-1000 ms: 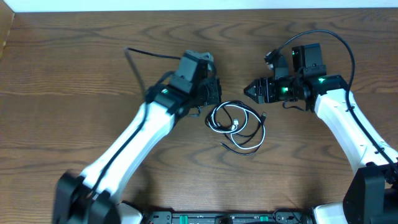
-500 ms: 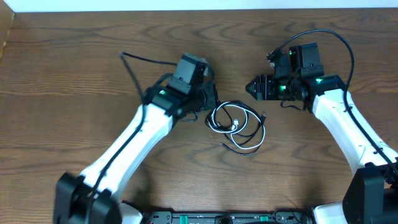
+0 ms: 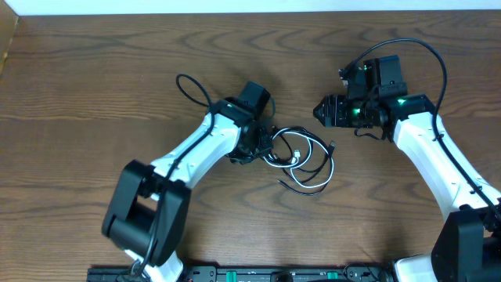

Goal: Untangle cables

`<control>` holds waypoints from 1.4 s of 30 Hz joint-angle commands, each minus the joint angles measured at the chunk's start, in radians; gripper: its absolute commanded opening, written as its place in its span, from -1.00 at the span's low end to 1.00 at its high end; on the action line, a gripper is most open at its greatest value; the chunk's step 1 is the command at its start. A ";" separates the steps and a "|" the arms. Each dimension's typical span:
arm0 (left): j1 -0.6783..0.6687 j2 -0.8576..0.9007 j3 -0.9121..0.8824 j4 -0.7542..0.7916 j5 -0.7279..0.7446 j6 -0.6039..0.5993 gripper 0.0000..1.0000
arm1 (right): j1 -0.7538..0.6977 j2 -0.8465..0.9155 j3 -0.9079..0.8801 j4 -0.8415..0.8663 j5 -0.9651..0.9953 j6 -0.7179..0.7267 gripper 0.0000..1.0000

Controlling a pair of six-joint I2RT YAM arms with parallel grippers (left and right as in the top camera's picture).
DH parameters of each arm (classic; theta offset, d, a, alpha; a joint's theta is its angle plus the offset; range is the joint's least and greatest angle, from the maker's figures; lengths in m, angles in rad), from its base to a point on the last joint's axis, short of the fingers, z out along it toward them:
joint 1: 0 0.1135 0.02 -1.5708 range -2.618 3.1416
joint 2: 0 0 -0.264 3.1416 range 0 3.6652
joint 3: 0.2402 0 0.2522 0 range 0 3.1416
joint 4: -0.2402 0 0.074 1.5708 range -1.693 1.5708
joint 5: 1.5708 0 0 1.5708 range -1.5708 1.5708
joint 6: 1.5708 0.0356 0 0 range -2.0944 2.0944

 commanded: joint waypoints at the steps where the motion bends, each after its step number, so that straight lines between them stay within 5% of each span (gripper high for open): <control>1: -0.009 0.058 0.005 0.015 -0.013 -0.058 -0.38 | 0.005 0.004 -0.005 -0.008 0.012 0.011 0.30; 24: -0.047 0.114 -0.031 0.232 -0.029 -0.075 -0.38 | 0.004 0.004 -0.005 -0.029 0.031 0.008 0.30; 42: -0.103 0.114 -0.031 0.318 -0.108 0.055 -0.39 | 0.005 0.004 -0.005 -0.035 0.031 0.001 0.31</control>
